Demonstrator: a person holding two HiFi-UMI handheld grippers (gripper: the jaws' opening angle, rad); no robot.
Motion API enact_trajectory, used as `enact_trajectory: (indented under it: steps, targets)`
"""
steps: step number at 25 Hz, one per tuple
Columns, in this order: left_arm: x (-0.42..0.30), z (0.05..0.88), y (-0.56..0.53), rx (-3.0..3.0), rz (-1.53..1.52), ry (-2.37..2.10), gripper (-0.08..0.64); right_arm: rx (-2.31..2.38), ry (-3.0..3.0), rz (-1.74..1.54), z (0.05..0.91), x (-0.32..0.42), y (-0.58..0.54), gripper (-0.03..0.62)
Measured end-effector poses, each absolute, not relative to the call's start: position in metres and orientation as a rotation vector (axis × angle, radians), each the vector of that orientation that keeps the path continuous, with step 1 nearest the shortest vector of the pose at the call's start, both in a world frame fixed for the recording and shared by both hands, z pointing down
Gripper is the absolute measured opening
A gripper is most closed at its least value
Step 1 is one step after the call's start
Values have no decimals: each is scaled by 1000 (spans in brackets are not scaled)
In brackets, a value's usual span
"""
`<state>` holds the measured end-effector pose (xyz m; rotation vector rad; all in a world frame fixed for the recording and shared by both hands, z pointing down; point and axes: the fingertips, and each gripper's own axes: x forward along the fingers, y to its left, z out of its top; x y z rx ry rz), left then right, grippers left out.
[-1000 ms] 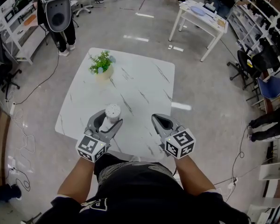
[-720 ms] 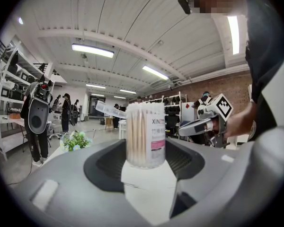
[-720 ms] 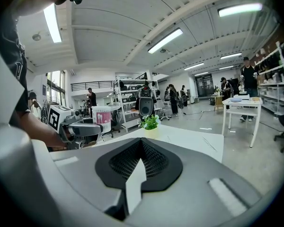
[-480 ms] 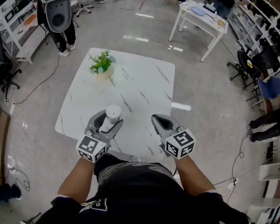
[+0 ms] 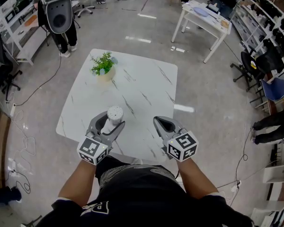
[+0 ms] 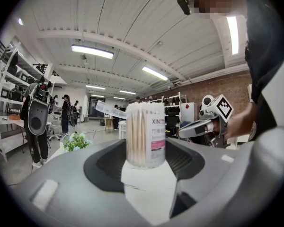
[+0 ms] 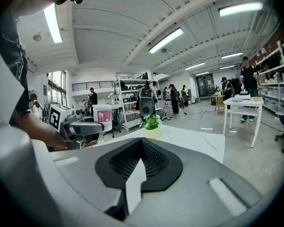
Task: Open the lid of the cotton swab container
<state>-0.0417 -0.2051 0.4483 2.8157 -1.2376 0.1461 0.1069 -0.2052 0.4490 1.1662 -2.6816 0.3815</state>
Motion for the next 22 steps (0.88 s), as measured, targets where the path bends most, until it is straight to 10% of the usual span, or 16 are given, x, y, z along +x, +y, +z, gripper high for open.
enact_trajectory:
  steps: [22]
  targets:
    - [-38,449,-203,2827,131,-1230,307,1153,-2683,388,454,105,-200,0]
